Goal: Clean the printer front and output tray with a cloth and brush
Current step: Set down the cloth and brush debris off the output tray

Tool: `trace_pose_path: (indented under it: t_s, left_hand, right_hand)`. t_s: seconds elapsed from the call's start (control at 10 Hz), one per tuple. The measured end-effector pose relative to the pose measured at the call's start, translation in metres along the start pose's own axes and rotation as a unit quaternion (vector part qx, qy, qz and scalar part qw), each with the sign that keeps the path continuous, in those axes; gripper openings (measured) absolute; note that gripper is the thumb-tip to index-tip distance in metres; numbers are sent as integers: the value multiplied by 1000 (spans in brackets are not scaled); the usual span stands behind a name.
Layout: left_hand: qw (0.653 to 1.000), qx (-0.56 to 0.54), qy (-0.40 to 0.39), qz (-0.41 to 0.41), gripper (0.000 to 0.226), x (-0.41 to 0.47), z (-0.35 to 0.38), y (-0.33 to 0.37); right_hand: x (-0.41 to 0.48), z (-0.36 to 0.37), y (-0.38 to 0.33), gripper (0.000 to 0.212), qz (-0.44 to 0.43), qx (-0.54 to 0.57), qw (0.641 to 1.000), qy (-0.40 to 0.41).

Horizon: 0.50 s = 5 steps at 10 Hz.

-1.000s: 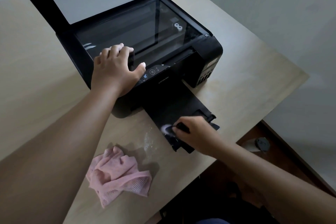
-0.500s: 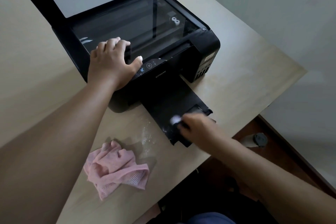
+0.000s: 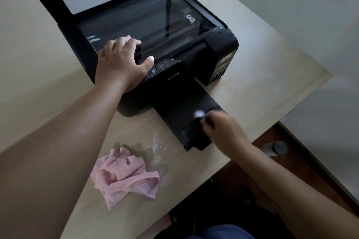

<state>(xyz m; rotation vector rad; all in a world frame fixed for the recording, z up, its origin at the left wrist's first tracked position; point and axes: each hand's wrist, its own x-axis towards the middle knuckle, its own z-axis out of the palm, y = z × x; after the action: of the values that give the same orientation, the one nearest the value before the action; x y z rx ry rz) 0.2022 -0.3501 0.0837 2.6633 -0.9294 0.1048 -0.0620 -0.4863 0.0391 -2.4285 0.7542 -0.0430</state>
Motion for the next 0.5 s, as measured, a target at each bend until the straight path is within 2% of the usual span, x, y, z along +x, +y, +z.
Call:
trace_pose_path:
  t_s: [0.1, 0.2, 0.5]
  left_hand:
    - [1000, -2, -1, 1, 65, 0, 0, 0]
    - [1000, 4, 0, 0, 64, 0, 0, -1]
    - [1000, 3, -1, -1, 65, 2, 1, 0]
  right_hand:
    - [-1, -1, 0, 23, -12, -4, 1000, -9]
    - [8, -17, 14, 24, 19, -35, 999, -2]
    - [11, -23, 13, 30, 30, -67, 997, -19]
